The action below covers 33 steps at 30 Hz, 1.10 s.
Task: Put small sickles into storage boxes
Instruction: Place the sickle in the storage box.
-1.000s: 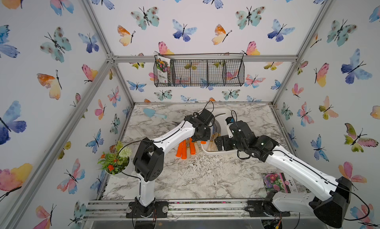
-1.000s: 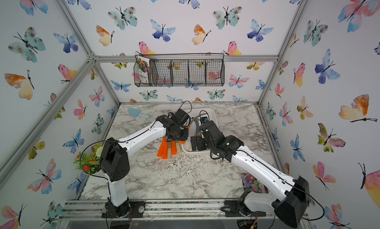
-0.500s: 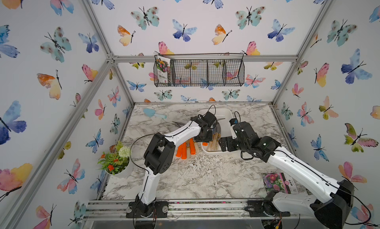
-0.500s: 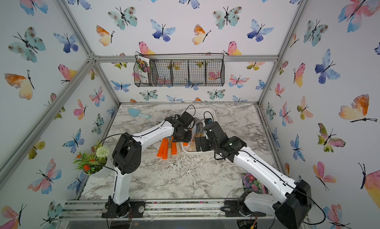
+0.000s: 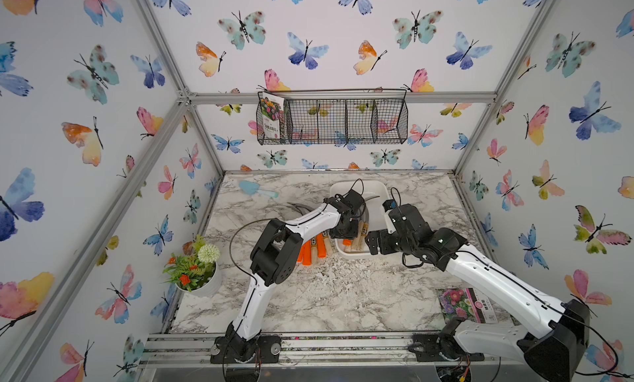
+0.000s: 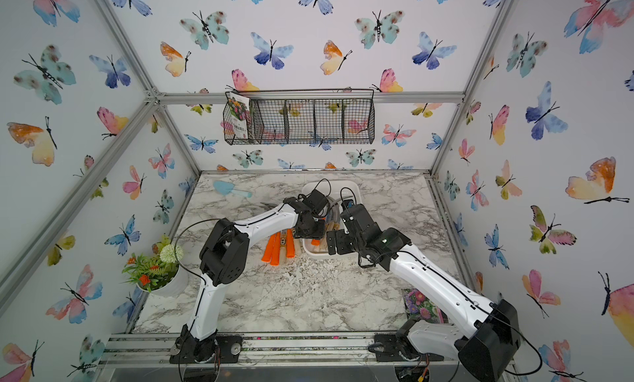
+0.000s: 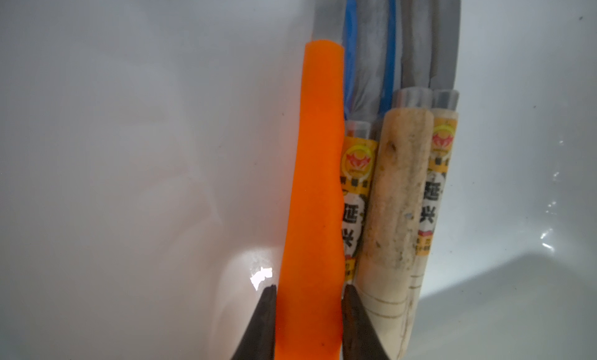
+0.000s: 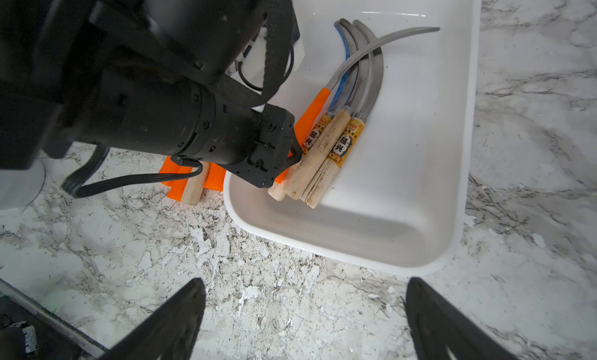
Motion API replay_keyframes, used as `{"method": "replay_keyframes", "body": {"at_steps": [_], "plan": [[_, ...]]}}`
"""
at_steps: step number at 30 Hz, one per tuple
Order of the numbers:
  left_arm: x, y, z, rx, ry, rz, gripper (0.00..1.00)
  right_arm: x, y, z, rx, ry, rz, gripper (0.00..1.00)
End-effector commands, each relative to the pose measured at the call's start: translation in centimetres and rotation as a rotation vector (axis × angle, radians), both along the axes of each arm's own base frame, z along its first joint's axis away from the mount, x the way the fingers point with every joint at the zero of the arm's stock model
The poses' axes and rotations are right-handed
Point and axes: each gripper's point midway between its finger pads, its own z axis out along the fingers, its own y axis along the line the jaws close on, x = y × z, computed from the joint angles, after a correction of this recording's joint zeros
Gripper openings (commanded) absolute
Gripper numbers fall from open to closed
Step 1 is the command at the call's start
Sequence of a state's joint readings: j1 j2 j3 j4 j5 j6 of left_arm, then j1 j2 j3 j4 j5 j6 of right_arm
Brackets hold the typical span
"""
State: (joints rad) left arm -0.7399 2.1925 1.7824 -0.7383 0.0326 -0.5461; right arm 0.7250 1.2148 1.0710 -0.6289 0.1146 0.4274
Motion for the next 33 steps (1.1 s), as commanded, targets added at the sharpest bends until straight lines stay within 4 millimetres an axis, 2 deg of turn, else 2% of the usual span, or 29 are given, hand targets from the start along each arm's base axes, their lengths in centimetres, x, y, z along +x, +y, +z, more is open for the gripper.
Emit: {"method": "replay_keyframes", "body": {"at_steps": [1, 7, 13, 21, 31, 33], "plan": [[0.1, -0.6, 0.2, -0.01, -0.001, -0.02, 0.21, -0.5, -0.5, -0.6, -0.012, 0.023, 0.006, 0.98], [0.6, -0.7, 1.8, -0.014, -0.032, -0.028, 0.35, -0.5, -0.3, -0.5, 0.0, 0.025, 0.007, 0.98], [0.9, -0.9, 3.7, -0.033, -0.061, -0.032, 0.42, -0.4, -0.1, -0.2, 0.007, 0.019, 0.008, 0.98], [1.4, -1.2, 6.7, -0.064, -0.106, -0.037, 0.56, 0.0, 0.4, 0.7, 0.031, 0.009, 0.012, 0.99], [0.9, 0.2, 9.3, -0.053, -0.153, -0.03, 0.99, 0.0, 1.5, 1.7, 0.083, 0.01, 0.039, 0.98], [0.6, 0.5, 9.5, -0.051, -0.157, -0.034, 0.98, 0.0, 1.8, 1.8, 0.091, 0.016, 0.045, 0.98]]}}
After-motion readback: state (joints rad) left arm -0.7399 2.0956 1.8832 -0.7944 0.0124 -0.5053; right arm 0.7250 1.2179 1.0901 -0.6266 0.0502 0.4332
